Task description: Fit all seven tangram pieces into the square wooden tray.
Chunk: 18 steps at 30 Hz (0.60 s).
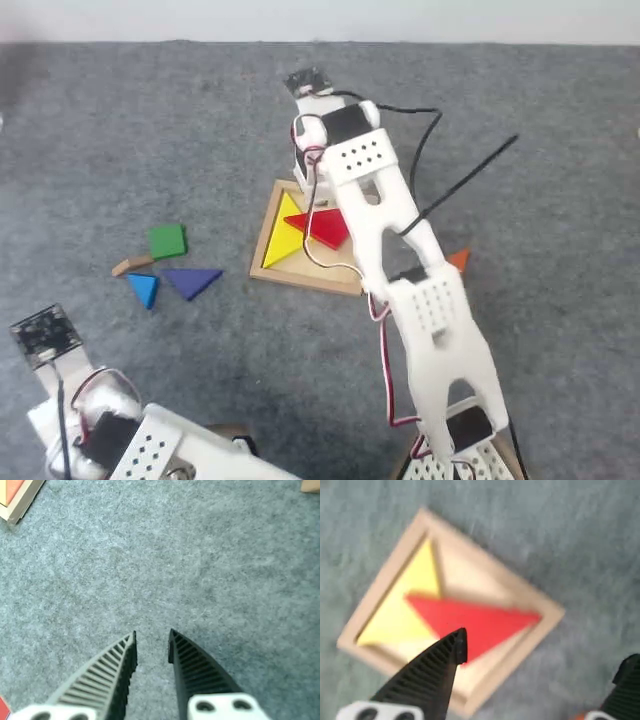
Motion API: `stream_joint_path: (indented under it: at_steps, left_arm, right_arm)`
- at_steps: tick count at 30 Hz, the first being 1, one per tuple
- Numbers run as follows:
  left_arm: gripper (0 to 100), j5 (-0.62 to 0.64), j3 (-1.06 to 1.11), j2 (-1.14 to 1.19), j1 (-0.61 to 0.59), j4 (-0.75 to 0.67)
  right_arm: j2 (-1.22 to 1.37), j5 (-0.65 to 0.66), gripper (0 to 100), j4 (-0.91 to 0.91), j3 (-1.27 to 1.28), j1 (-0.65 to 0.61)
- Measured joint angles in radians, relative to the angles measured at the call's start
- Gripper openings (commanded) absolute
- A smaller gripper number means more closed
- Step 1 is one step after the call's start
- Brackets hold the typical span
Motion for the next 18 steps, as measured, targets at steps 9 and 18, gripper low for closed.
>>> stream_joint_path:
  at_steps: [9, 18]
  left_arm:
    - [10, 0.0, 0.0, 0.0, 0.0, 0.0]
    - [10, 0.0, 0.0, 0.0, 0.0, 0.0]
  right_arm:
    - [-0.365, 0.0, 44.5, -0.261, 0.717, -0.071]
    - [-0.345, 0.0, 44.5, -0.453, 0.781, -0.035]
